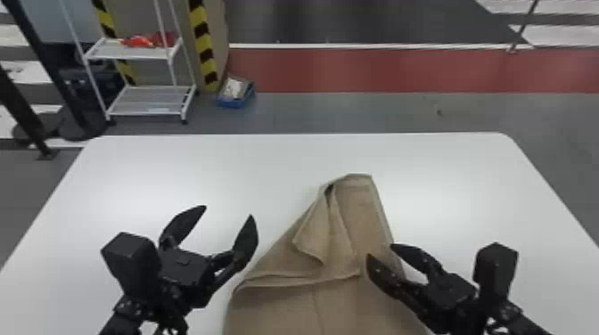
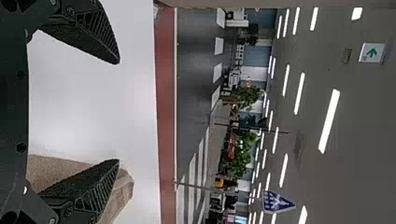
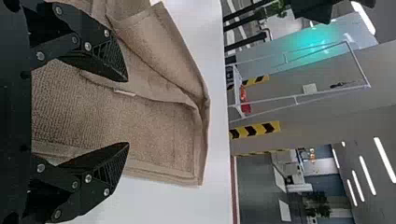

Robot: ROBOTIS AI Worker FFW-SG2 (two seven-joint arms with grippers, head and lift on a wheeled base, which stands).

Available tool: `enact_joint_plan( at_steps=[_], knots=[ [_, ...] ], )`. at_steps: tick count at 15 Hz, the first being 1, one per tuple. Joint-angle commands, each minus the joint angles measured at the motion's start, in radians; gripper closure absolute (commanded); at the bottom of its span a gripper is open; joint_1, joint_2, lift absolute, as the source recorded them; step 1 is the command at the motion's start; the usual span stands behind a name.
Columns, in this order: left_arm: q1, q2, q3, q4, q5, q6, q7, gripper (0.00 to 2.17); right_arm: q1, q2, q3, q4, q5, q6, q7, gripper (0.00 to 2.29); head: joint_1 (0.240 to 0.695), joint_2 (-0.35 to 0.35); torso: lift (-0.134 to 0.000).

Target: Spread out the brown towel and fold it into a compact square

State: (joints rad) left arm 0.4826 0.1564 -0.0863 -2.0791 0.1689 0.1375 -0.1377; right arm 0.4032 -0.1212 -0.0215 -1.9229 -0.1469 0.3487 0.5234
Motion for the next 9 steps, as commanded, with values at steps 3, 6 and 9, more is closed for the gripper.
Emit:
enact_joint_plan(
  at_steps=[3, 6, 9],
  knots=[
    [-0.010, 0.000, -0.004, 0.024, 0.000, 0.000, -0.003, 0.14, -0.012, -0.002, 0.035, 0.012, 0.032, 0.010, 0.014, 0.59, 0.695, 0.019, -0.120],
    [-0.006, 0.000, -0.004, 0.024, 0.000, 0.000, -0.005, 0.14, -0.023, -0.005, 0.086, 0.004, 0.092, 0.056, 0.020, 0.60, 0.695, 0.036, -0.120],
    [0.002, 0.000, -0.004, 0.022, 0.000, 0.000, -0.005, 0.14, -0.026, -0.005, 0.114, -0.004, 0.127, 0.074, 0.027, 0.68, 0.695, 0.067, -0.120]
  ],
)
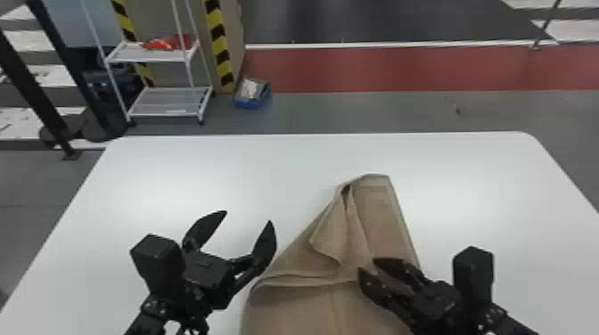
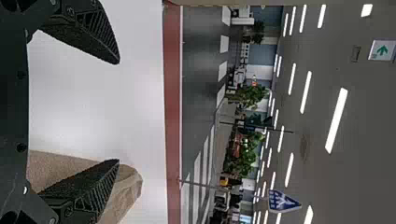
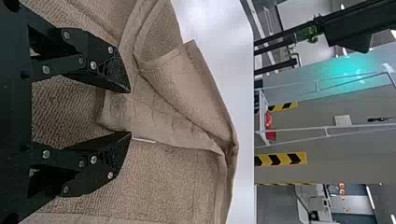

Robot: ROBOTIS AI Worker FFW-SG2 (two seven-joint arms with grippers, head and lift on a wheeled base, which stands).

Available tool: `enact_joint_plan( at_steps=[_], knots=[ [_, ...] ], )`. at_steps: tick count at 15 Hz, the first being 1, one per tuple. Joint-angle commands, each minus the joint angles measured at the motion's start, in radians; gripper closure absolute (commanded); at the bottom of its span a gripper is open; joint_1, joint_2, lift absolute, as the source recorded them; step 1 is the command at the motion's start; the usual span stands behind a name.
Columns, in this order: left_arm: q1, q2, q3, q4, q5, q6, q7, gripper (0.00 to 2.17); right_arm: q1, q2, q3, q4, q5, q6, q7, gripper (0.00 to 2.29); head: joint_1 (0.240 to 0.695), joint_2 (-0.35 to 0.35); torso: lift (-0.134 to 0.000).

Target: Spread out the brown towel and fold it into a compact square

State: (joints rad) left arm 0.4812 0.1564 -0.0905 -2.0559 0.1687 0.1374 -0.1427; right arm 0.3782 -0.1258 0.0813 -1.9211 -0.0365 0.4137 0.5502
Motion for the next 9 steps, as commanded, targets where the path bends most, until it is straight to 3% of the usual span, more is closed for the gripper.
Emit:
enact_joint_plan(
  at_steps=[1, 3, 6, 7, 9],
  knots=[
    [0.004, 0.000, 0.000, -0.001, 0.000, 0.000, 0.000, 0.14, -0.001, 0.000, 0.012, -0.009, 0.018, 0.012, 0.000, 0.71, 0.695, 0.073, -0.120],
    [0.004, 0.000, 0.000, -0.001, 0.000, 0.000, 0.000, 0.14, -0.002, 0.000, 0.012, -0.013, 0.017, 0.024, 0.000, 0.94, 0.695, 0.082, -0.120],
    [0.002, 0.000, -0.002, 0.000, -0.002, 0.000, 0.000, 0.14, 0.008, 0.000, 0.011, -0.026, 0.010, 0.000, -0.001, 0.95, 0.695, 0.084, -0.120],
    [0.000, 0.000, -0.005, 0.000, -0.002, 0.000, 0.000, 0.14, 0.008, 0.001, 0.009, -0.029, 0.010, 0.003, -0.001, 1.15, 0.695, 0.084, -0.120],
    [-0.003, 0.000, -0.012, 0.003, -0.002, 0.003, -0.002, 0.14, 0.010, 0.000, 0.008, -0.026, 0.009, 0.003, -0.001, 1.35, 0.695, 0.082, -0.120]
  ],
)
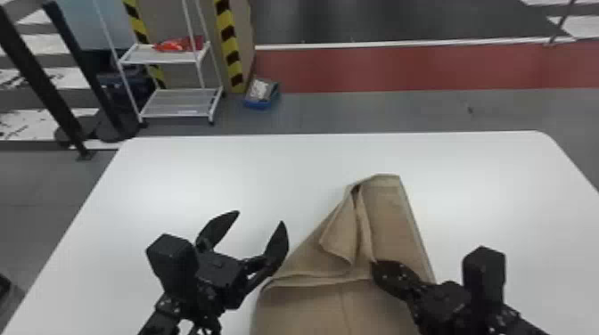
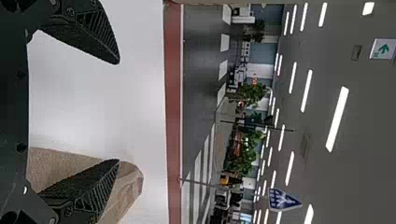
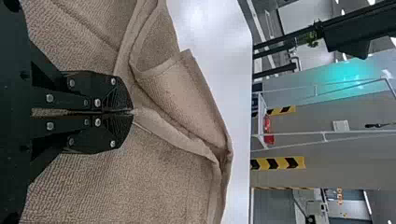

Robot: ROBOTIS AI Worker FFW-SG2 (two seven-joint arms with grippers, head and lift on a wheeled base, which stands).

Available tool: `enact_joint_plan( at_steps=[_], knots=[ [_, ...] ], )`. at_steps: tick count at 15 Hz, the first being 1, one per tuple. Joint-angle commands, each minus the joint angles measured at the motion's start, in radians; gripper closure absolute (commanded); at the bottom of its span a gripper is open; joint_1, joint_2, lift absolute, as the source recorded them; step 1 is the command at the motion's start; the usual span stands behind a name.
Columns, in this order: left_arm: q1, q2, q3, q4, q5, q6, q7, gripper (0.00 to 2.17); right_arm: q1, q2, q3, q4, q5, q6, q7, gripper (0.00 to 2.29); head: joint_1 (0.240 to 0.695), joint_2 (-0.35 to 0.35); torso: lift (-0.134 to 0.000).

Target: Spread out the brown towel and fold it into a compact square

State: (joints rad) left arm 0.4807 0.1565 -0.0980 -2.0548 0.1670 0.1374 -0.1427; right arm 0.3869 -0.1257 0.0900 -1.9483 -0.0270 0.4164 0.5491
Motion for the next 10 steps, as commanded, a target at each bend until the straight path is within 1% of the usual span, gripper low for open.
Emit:
enact_joint_plan(
  at_steps=[1, 2, 6, 8, 9, 10],
  knots=[
    [-0.007, 0.000, -0.011, 0.005, 0.000, 0.003, -0.003, 0.14, 0.001, 0.000, -0.001, 0.002, -0.001, -0.006, 0.000, 1.40, 0.695, 0.080, -0.120],
    [-0.014, 0.000, -0.020, 0.015, 0.003, 0.003, -0.005, 0.14, 0.001, 0.000, -0.003, 0.002, -0.001, -0.012, 0.000, 1.40, 0.695, 0.077, -0.120],
    [-0.074, -0.002, -0.074, 0.058, 0.089, 0.061, -0.024, 0.14, -0.006, 0.000, -0.001, 0.019, -0.001, -0.034, 0.003, 1.40, 0.695, 0.050, -0.120],
    [-0.119, -0.006, -0.111, 0.099, 0.098, 0.110, -0.024, 0.14, -0.011, 0.000, -0.001, 0.029, -0.005, -0.046, 0.006, 1.40, 0.695, 0.030, -0.120],
    [-0.134, -0.006, -0.132, 0.114, 0.095, 0.114, -0.024, 0.15, -0.020, 0.000, -0.003, 0.042, -0.010, -0.049, 0.015, 1.40, 0.695, 0.007, -0.120],
    [-0.145, -0.008, -0.149, 0.130, 0.092, 0.132, -0.023, 0.22, -0.029, -0.002, -0.001, 0.058, -0.010, -0.052, 0.020, 1.40, 0.695, -0.004, -0.120]
  ],
)
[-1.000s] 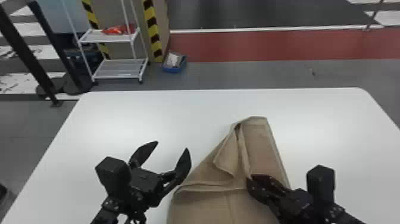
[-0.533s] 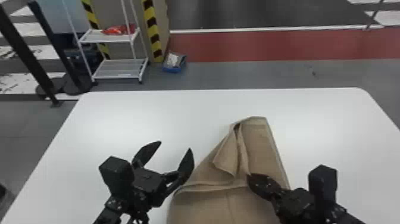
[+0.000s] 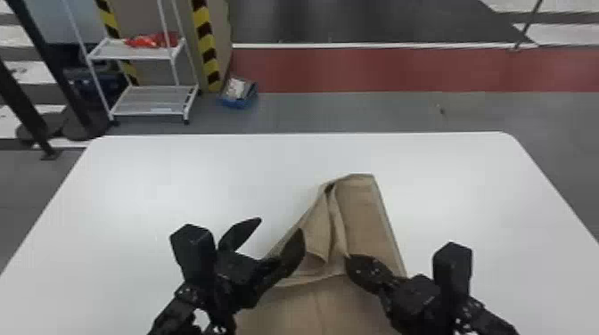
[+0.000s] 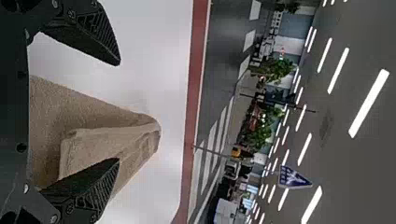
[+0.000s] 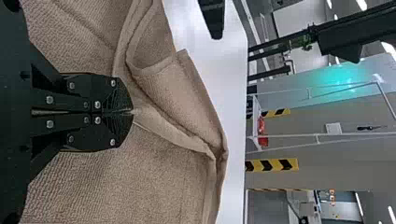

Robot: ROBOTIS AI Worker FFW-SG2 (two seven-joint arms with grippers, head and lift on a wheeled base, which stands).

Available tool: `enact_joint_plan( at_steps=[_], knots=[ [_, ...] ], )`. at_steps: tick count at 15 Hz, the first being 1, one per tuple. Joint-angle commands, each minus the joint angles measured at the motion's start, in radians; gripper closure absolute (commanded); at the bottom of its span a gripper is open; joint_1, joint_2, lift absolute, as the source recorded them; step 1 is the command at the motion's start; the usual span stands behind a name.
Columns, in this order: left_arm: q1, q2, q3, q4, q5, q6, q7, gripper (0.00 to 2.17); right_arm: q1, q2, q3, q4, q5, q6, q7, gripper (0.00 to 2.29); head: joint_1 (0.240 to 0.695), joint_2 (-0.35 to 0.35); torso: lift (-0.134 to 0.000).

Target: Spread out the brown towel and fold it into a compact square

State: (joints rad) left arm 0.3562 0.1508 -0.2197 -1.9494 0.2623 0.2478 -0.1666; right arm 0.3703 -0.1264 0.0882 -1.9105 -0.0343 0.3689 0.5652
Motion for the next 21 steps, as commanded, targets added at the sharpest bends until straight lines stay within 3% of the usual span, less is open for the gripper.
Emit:
enact_joint_plan(
  at_steps=[1, 4, 7, 9, 12, 17, 21],
  knots=[
    [-0.042, -0.008, -0.047, 0.046, -0.005, 0.040, 0.001, 0.23, -0.018, -0.001, 0.001, 0.036, -0.004, -0.023, 0.007, 1.40, 0.695, -0.016, -0.120],
    [-0.068, -0.020, -0.060, 0.083, -0.009, 0.052, -0.001, 0.27, -0.022, -0.001, -0.002, 0.053, -0.009, -0.041, 0.008, 1.40, 0.695, -0.047, -0.120],
    [-0.074, -0.019, -0.049, 0.086, -0.012, 0.089, -0.001, 0.61, -0.028, -0.002, -0.010, 0.062, -0.018, -0.047, 0.012, 1.40, 0.695, -0.065, -0.120],
    [-0.068, -0.014, -0.038, 0.079, -0.012, 0.092, 0.001, 1.19, -0.034, -0.002, -0.008, 0.064, -0.018, -0.044, 0.012, 1.40, 0.695, -0.064, -0.120],
    [-0.049, -0.010, -0.023, 0.058, -0.011, 0.092, 0.004, 1.84, -0.036, -0.001, -0.007, 0.064, -0.021, -0.047, 0.012, 1.40, 0.695, -0.054, -0.120],
    [0.017, -0.002, 0.031, -0.069, -0.012, 0.095, -0.013, 1.90, -0.031, -0.002, -0.030, 0.048, -0.032, -0.044, 0.013, 1.40, 0.695, -0.036, -0.120],
    [0.098, 0.000, 0.194, -0.269, -0.011, 0.236, -0.011, 1.89, -0.042, -0.007, -0.099, -0.044, -0.058, 0.039, 0.039, 1.40, 0.695, -0.009, -0.120]
  ],
)
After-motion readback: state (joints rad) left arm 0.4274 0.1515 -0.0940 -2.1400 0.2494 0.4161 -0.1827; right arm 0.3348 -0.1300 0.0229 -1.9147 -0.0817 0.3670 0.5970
